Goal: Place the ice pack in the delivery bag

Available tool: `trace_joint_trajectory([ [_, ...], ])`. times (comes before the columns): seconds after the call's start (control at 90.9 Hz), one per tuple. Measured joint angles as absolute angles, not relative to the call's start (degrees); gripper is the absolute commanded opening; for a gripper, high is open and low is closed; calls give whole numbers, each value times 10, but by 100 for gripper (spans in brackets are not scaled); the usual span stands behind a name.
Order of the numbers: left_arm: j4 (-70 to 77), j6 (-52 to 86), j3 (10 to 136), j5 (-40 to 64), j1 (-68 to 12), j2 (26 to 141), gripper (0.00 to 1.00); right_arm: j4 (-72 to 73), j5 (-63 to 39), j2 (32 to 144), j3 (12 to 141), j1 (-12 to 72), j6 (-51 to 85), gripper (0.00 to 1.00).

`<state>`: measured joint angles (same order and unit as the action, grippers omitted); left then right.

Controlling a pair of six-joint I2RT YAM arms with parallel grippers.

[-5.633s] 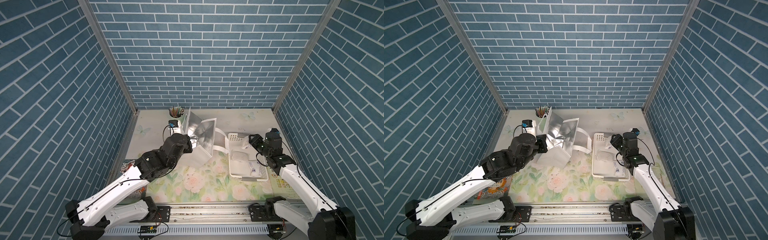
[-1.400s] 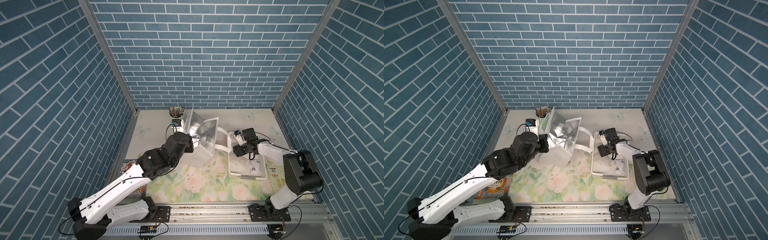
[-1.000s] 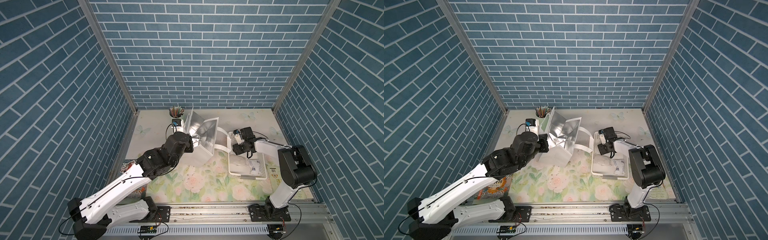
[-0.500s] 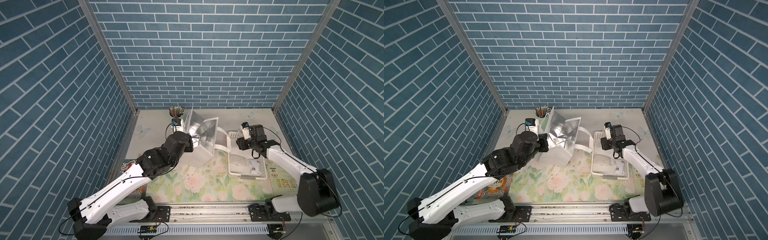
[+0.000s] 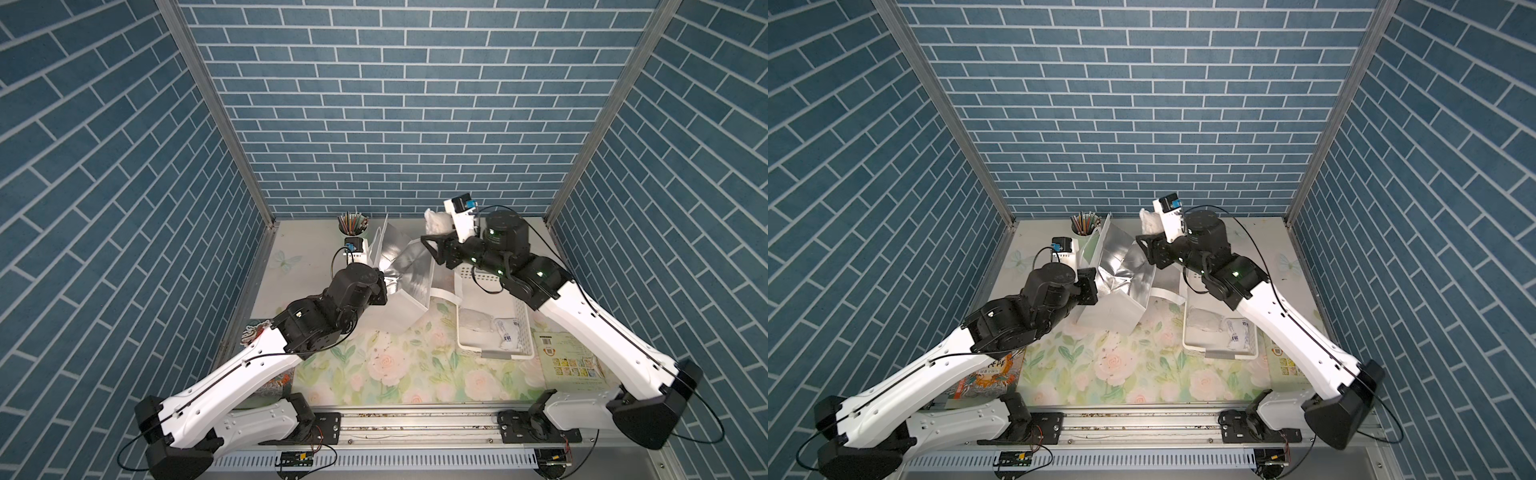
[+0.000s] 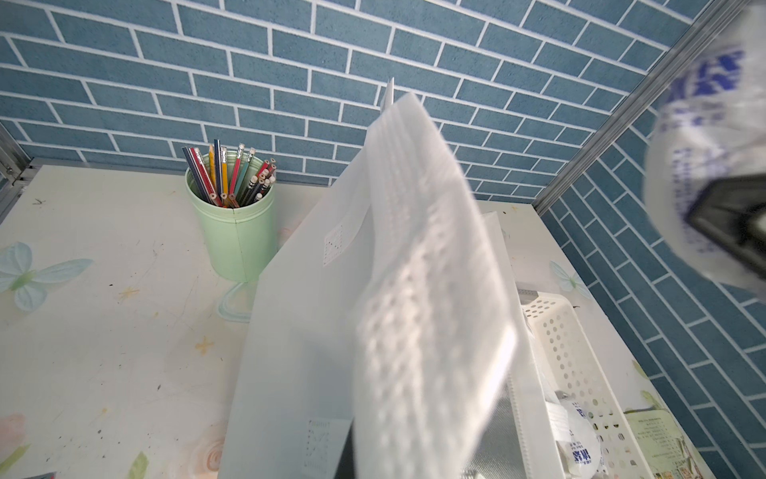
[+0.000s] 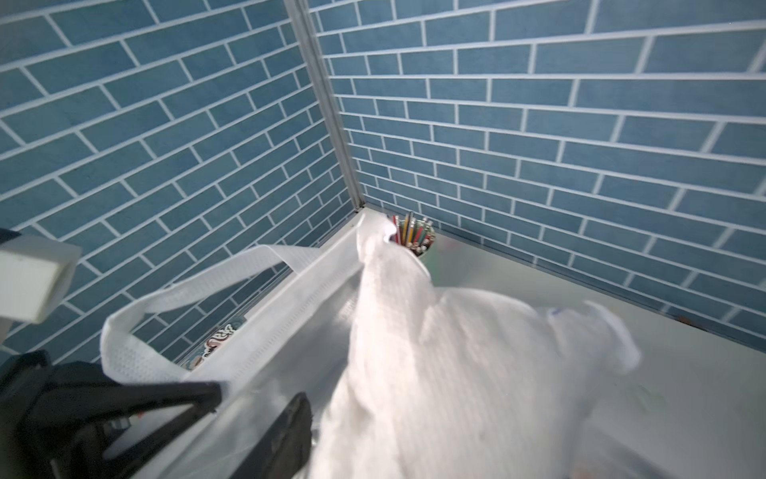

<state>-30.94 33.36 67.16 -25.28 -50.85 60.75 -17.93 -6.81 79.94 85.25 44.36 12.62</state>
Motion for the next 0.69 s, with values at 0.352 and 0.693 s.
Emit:
trace_joint_trajectory([
  [0.352, -309, 334, 676, -252, -509, 616, 0, -285, -64, 961, 875, 487, 120, 0],
  [0.693, -305, 337, 676, -251, -509, 616, 0, -269, -78, 986, 868, 489, 120, 33],
])
